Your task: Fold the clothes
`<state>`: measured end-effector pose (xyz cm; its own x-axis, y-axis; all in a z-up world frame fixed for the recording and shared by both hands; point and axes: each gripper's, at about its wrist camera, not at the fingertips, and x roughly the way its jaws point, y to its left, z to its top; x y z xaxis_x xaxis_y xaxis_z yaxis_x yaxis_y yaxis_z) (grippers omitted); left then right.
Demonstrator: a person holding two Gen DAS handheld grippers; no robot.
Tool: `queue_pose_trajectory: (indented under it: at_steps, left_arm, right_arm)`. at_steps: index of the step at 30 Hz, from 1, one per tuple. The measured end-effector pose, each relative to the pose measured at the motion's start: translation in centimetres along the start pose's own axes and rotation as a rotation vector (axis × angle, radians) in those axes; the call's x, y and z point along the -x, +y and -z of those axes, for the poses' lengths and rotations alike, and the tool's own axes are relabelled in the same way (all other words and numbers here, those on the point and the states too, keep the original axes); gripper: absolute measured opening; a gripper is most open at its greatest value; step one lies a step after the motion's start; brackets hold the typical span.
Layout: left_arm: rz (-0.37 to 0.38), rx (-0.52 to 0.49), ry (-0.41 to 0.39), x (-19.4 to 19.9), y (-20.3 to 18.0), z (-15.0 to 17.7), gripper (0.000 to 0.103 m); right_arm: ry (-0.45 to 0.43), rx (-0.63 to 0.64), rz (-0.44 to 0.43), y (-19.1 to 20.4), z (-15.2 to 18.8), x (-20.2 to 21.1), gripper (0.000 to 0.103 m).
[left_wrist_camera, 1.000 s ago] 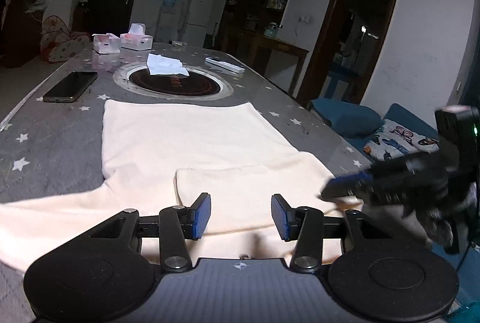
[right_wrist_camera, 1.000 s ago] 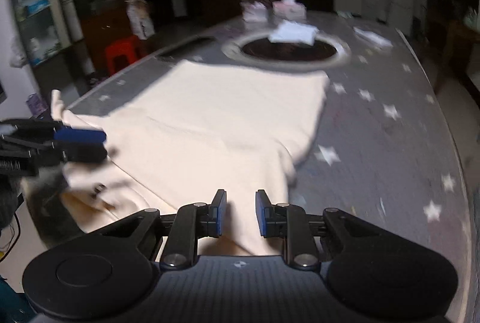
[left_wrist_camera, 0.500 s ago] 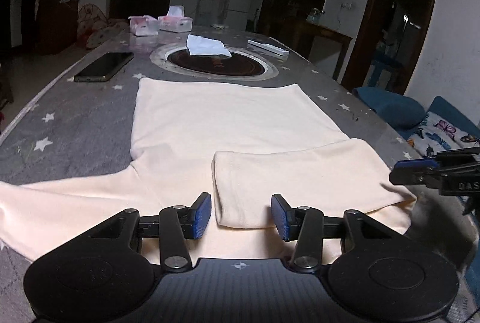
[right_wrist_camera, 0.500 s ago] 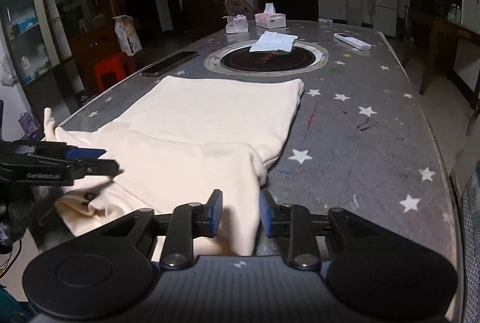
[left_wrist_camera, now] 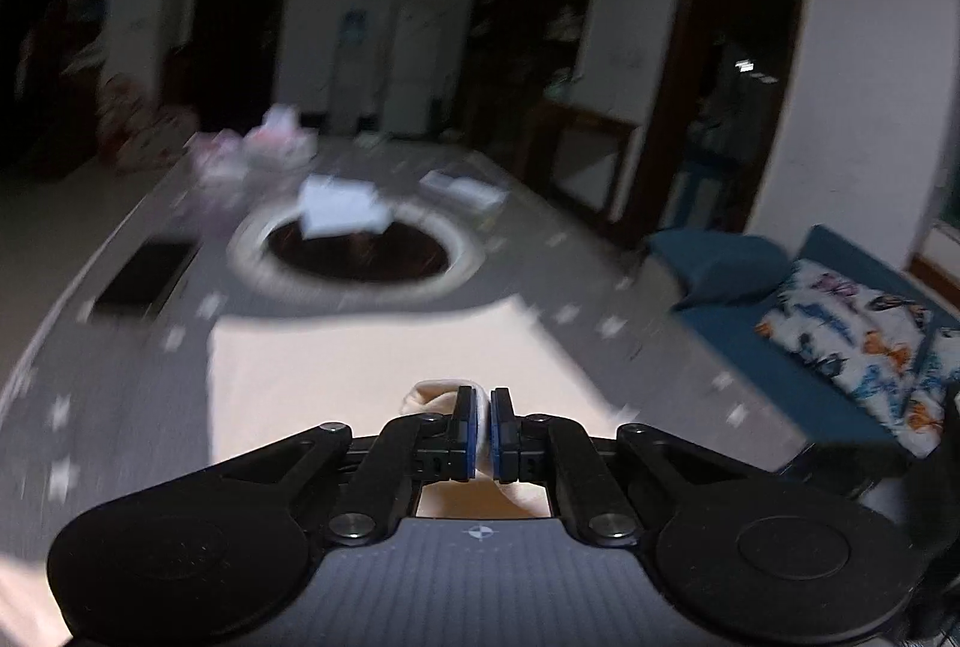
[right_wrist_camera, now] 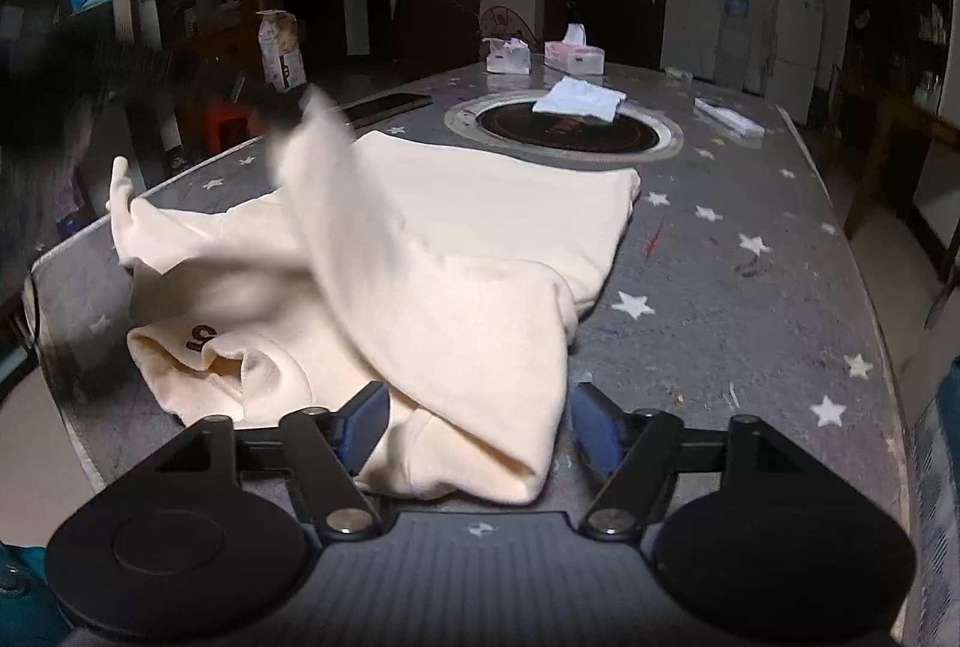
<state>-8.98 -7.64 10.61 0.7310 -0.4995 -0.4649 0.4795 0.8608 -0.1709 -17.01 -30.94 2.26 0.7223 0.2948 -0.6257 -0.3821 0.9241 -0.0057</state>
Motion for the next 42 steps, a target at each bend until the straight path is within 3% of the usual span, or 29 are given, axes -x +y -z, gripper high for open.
queue_pose_trajectory:
  at_steps: [2, 6, 9, 15, 17, 24, 28, 32, 39, 42]
  left_arm:
    - [0.031, -0.045, -0.031, 0.2, -1.5, -1.9, 0.005]
    - [0.093, -0.099, -0.081, 0.5, -4.3, -4.9, 0.005]
    - [0.103, -0.109, -0.099, 1.0, -4.8, -5.4, 0.005]
    - [0.122, -0.129, -0.134, 1.9, -5.9, -6.2, 0.002]
    - [0.125, -0.131, -0.142, 2.2, -6.1, -6.4, 0.002]
    - [0.049, -0.042, 0.006, -0.1, -1.5, -2.0, 0.003]
    - [0.025, -0.041, 0.121, -3.7, -0.6, 0.6, 0.013]
    - [-0.004, -0.110, 0.171, -6.7, -1.4, 2.8, 0.032]
    - [-0.049, -0.392, 0.154, -7.1, -4.8, 5.4, 0.035]
    - [-0.070, -0.455, 0.173, -7.8, -5.0, 6.1, 0.035]
  right_arm:
    - [-0.019, 0.023, 0.028, 0.4, -0.2, -0.4, 0.077]
    - [-0.054, 0.030, 0.070, 1.0, -0.7, -1.4, 0.077]
    - [-0.065, 0.027, 0.072, 1.5, -1.0, -2.1, 0.078]
    - [-0.101, 0.115, 0.245, 1.9, -0.6, -1.9, 0.078]
    - [-0.089, 0.103, 0.262, 1.2, -0.2, -1.7, 0.078]
    - [-0.063, 0.079, 0.281, -0.4, 1.0, -1.2, 0.078]
    - [-0.054, 0.058, 0.273, -0.8, 1.5, -0.8, 0.078]
    - [-0.050, 0.043, 0.260, -0.9, 1.6, -0.7, 0.078]
    - [-0.051, 0.043, 0.234, -0.9, 1.6, -0.7, 0.078]
    - [-0.050, 0.045, 0.223, -0.9, 1.6, -0.9, 0.078]
